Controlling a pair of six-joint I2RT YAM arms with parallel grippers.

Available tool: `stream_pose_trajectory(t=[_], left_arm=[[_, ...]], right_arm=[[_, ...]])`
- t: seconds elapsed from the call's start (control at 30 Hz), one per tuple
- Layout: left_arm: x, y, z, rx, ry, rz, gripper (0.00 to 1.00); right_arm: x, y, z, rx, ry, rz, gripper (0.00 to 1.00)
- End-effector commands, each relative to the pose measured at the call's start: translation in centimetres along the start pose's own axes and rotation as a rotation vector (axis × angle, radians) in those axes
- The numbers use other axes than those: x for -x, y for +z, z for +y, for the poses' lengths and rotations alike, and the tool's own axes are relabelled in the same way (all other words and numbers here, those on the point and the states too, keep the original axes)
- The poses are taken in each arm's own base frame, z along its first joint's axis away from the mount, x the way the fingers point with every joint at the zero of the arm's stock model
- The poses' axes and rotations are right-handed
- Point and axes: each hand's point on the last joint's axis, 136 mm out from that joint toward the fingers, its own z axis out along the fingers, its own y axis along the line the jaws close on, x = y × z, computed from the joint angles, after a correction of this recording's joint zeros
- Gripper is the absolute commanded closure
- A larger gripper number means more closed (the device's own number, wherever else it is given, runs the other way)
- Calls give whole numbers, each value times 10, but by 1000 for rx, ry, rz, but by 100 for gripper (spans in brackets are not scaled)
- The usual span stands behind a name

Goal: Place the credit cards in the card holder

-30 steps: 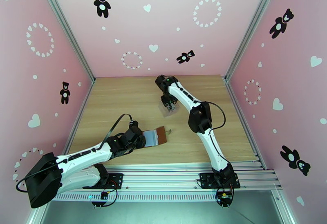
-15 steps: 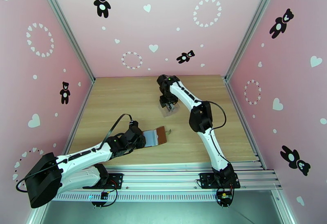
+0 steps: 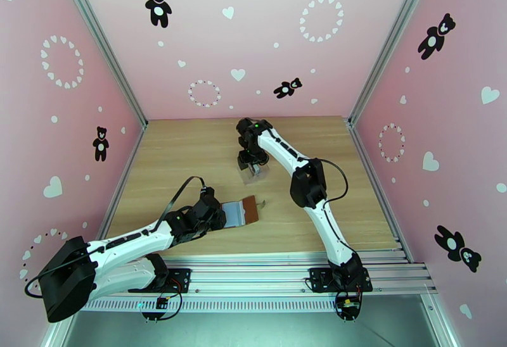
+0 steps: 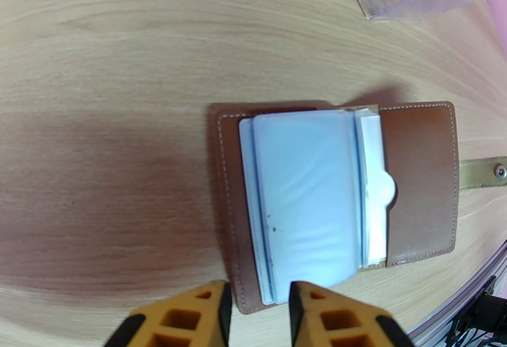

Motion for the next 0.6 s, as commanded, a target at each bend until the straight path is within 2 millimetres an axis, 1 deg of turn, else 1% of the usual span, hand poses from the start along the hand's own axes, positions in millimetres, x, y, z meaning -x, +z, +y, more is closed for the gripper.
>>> stream_pose_trajectory(t=[0.0, 0.07, 0.27, 0.37, 0.43, 0.57], left_arm=[[-1, 0, 0, -16, -15, -1, 69], [-1, -1, 0, -20, -16, 0, 69], [0, -3, 0, -25, -18, -9, 69], [0, -3, 0, -26, -19, -10, 69], [0, -3, 0, -28, -18, -9, 69], [-1, -2, 0, -26, -17, -5, 69]], right_arm=[[-2, -10, 31, 90, -16, -12, 37], [0, -16, 27, 60, -12, -33, 38], [7, -36, -4, -118, -21, -97, 37], [9, -44, -15, -186, -40, -116, 34], [9, -44, -16, -193, -55, -118, 32], [9, -35, -18, -202, -77, -100, 30]])
